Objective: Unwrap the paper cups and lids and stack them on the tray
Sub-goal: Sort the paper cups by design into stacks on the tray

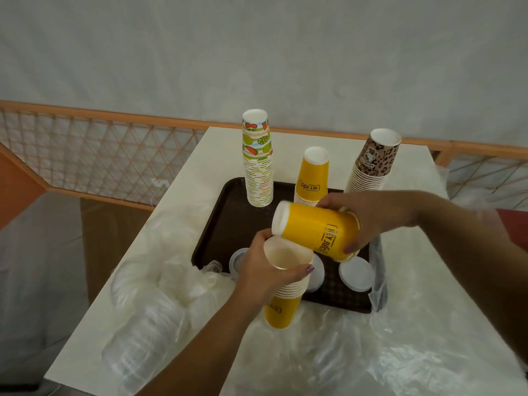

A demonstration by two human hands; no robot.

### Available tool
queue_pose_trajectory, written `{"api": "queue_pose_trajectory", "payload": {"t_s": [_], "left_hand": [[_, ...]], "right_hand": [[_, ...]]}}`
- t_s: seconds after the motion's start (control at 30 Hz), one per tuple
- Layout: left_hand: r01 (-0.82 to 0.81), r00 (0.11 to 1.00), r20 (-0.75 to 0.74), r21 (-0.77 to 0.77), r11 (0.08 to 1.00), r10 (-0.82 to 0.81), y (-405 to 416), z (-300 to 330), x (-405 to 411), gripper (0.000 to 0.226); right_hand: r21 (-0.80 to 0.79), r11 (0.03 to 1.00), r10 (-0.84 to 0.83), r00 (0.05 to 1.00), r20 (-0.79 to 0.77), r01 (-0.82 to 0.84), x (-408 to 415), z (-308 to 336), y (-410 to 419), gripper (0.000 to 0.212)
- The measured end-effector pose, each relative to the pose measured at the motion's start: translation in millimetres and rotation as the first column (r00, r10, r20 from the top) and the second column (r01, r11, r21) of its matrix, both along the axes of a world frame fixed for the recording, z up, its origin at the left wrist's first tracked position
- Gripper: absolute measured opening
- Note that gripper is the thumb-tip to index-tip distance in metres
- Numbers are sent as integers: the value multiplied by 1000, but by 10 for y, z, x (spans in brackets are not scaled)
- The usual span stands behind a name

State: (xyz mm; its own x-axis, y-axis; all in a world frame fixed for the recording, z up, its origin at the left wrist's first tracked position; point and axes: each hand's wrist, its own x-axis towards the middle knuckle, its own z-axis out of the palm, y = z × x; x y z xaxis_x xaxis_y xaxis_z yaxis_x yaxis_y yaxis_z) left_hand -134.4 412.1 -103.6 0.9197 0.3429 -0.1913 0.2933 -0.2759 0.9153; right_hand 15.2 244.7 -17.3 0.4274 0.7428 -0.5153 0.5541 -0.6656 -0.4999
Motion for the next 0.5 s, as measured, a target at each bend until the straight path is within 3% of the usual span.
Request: {"api": "queue_pose_trajectory", "payload": {"t_s": [0.1, 0.17, 0.23, 0.33, 0.4, 0.5], "left_hand": [[-3, 1000, 19, 6, 1000, 2, 8, -42, -8, 79], [-5, 1000, 21, 17, 1000, 5, 13, -44, -11, 82], [-1, 1000, 11, 22, 1000, 1, 16, -41, -4, 83], [6, 1000, 2, 19, 1000, -6, 11, -40, 11, 83], [14, 1000, 0, 24, 1000, -14, 6, -34, 11, 83], [17, 1000, 6, -2, 1000, -17, 10, -31, 1, 84]], "right_hand": [[114, 993, -24, 997, 74, 16, -13, -286, 127, 93], [330, 927, -196, 980, 20, 178, 79, -308, 233, 94], [548, 738, -389, 912, -132, 394, 238, -295, 342, 95], [733, 435, -559, 795, -235, 523, 517, -355, 518, 86], [773, 304, -614, 735, -289, 557, 689, -442, 596, 81], [790, 193, -668, 668, -329, 582, 858, -563, 658, 85]]}}
